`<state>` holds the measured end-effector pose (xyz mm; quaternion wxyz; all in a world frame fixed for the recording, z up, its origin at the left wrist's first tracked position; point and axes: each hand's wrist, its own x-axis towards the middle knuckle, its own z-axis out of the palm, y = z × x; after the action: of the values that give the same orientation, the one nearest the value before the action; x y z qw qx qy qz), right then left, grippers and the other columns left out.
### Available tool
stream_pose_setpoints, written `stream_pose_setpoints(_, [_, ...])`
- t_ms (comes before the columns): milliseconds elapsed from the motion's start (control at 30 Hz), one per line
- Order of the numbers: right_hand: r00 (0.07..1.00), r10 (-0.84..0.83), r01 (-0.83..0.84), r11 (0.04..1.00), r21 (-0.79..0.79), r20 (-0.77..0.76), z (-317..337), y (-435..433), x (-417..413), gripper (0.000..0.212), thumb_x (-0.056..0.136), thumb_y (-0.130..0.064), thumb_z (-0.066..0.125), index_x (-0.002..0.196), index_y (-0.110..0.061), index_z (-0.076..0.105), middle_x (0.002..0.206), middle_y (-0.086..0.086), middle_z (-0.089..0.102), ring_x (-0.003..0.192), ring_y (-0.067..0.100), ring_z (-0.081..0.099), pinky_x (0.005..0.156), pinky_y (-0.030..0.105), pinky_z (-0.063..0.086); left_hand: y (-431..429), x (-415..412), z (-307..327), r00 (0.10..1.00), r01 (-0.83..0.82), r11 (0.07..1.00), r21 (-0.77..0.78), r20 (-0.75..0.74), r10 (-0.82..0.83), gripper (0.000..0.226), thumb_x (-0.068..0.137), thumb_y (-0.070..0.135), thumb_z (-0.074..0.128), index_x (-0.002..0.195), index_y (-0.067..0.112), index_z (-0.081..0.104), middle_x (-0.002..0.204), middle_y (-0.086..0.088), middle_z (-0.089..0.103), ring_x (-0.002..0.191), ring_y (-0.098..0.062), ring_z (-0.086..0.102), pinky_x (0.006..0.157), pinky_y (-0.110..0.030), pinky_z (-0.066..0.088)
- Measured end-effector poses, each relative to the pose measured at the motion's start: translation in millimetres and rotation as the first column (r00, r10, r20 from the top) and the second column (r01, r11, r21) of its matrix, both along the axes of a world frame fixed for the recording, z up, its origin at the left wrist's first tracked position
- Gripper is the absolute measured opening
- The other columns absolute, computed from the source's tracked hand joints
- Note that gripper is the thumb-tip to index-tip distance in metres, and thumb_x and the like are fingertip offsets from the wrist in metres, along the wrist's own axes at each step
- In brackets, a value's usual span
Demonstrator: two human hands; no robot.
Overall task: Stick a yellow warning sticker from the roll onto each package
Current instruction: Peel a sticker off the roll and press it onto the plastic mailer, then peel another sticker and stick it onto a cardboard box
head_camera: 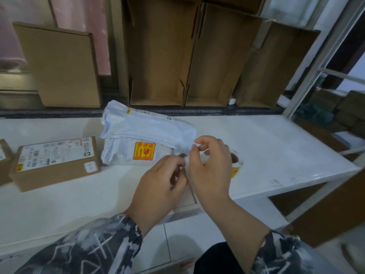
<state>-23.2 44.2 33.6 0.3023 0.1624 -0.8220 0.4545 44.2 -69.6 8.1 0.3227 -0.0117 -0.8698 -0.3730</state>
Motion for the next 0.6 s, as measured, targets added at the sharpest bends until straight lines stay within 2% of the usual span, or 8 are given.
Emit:
stream_pose_setpoints(100, [0.981, -0.187, 0.179, 0.975, 0.128, 0.055, -4.3, 31.3, -22.0, 0.022, 0.085, -0.03, 0.069, 0.106, -0.031, 0.063, 0.103, -0.01, 0.06, 0.107, 0.02, 0.054, 0.086, 0.035, 0.03, 16.7, -17.0, 1.0, 0.993, 0.071, 0.997, 0.01, 0.093, -0.072, 0.018, 0.096, 0.011, 0.06, 0.111, 0.019, 0.065, 0.099, 0.01, 0.06, 0.089, -0.003, 0.058, 0.076, -0.013, 0.043])
stream_pose_setpoints(167, [0.96, -0.259, 0.23, 0.946, 0.229, 0.107, -9.2, 44.2, -32.1, 0.034, 0.081, -0.042, 0.07, 0.111, -0.029, 0.058, 0.109, -0.006, 0.057, 0.113, 0.024, 0.05, 0.086, 0.038, 0.028, 25.6, -31.1, -0.8, 0.972, 0.089, 0.995, -0.051, 0.221, -0.076, 0.028, 0.098, 0.006, 0.052, 0.121, 0.012, 0.065, 0.116, 0.0, 0.064, 0.11, -0.016, 0.059, 0.089, -0.024, 0.045])
stream_pose_setpoints(233, [0.944, -0.304, 0.248, 0.907, 0.34, 0.124, -14.2, 50.4, -36.7, 0.046, 0.077, -0.053, 0.069, 0.109, -0.024, 0.054, 0.108, -0.002, 0.055, 0.112, 0.027, 0.048, 0.085, 0.04, 0.027, 34.9, -42.2, -2.6, 0.937, 0.094, 0.983, -0.156, 0.348, -0.034, 0.037, 0.095, -0.003, 0.049, 0.128, 0.006, 0.062, 0.126, -0.01, 0.062, 0.124, -0.027, 0.053, 0.102, -0.032, 0.043])
stream_pose_setpoints(300, [0.94, -0.323, 0.246, 0.862, 0.443, 0.108, -17.9, 53.9, -37.9, 0.048, 0.074, -0.056, 0.069, 0.102, -0.022, 0.05, 0.101, -0.003, 0.054, 0.107, 0.028, 0.047, 0.082, 0.04, 0.027, 43.7, -51.7, -5.4, 0.912, 0.098, 0.98, -0.175, 0.41, -0.018, 0.038, 0.092, -0.006, 0.046, 0.125, 0.006, 0.062, 0.125, -0.012, 0.062, 0.124, -0.031, 0.053, 0.105, -0.036, 0.043])
stream_pose_setpoints(400, [0.951, -0.285, 0.195, 0.854, 0.482, 0.118, -21.4, 63.1, -40.7, 0.032, 0.077, -0.041, 0.067, 0.093, -0.028, 0.042, 0.088, -0.01, 0.055, 0.106, 0.024, 0.045, 0.079, 0.039, 0.024, 53.0, -65.8, -10.0, 0.911, 0.065, 0.99, -0.127, 0.412, -0.007, 0.032, 0.091, -0.004, 0.044, 0.115, 0.006, 0.064, 0.116, -0.013, 0.067, 0.116, -0.033, 0.059, 0.1, -0.039, 0.045])
stream_pose_setpoints(467, [0.965, -0.226, 0.137, 0.872, 0.47, 0.137, -24.5, 72.2, -44.9, 0.026, 0.082, -0.03, 0.067, 0.093, -0.031, 0.043, 0.082, -0.017, 0.055, 0.112, 0.02, 0.045, 0.081, 0.038, 0.021, 57.7, -71.9, -8.0, 0.909, 0.067, 0.997, -0.037, 0.414, -0.045, 0.035, 0.095, -0.001, 0.045, 0.124, 0.004, 0.064, 0.122, -0.013, 0.068, 0.12, -0.032, 0.059, 0.1, -0.033, 0.044])
stream_pose_setpoints(533, [0.979, -0.156, 0.08, 0.889, 0.452, 0.134, -27.8, 84.2, -49.9, 0.023, 0.086, -0.03, 0.071, 0.098, -0.03, 0.052, 0.08, -0.023, 0.054, 0.12, 0.016, 0.046, 0.086, 0.035, 0.02, 61.1, -76.0, -4.1, 0.904, 0.079, 0.993, 0.088, 0.413, -0.109, 0.036, 0.098, 0.002, 0.047, 0.131, 0.007, 0.06, 0.12, -0.007, 0.068, 0.122, -0.027, 0.059, 0.09, -0.019, 0.042])
stream_pose_setpoints(600, [0.988, -0.066, -0.002, 0.901, 0.434, 0.141, -28.3, 97.0, -52.6, 0.025, 0.086, -0.029, 0.076, 0.104, -0.029, 0.058, 0.088, -0.031, 0.053, 0.125, 0.012, 0.047, 0.09, 0.032, 0.019, 62.2, -81.4, -5.5, 0.891, 0.099, 0.976, 0.192, 0.42, -0.173, 0.047, 0.099, 0.01, 0.052, 0.146, 0.015, 0.051, 0.135, -0.002, 0.063, 0.134, -0.022, 0.055, 0.1, -0.018, 0.041])
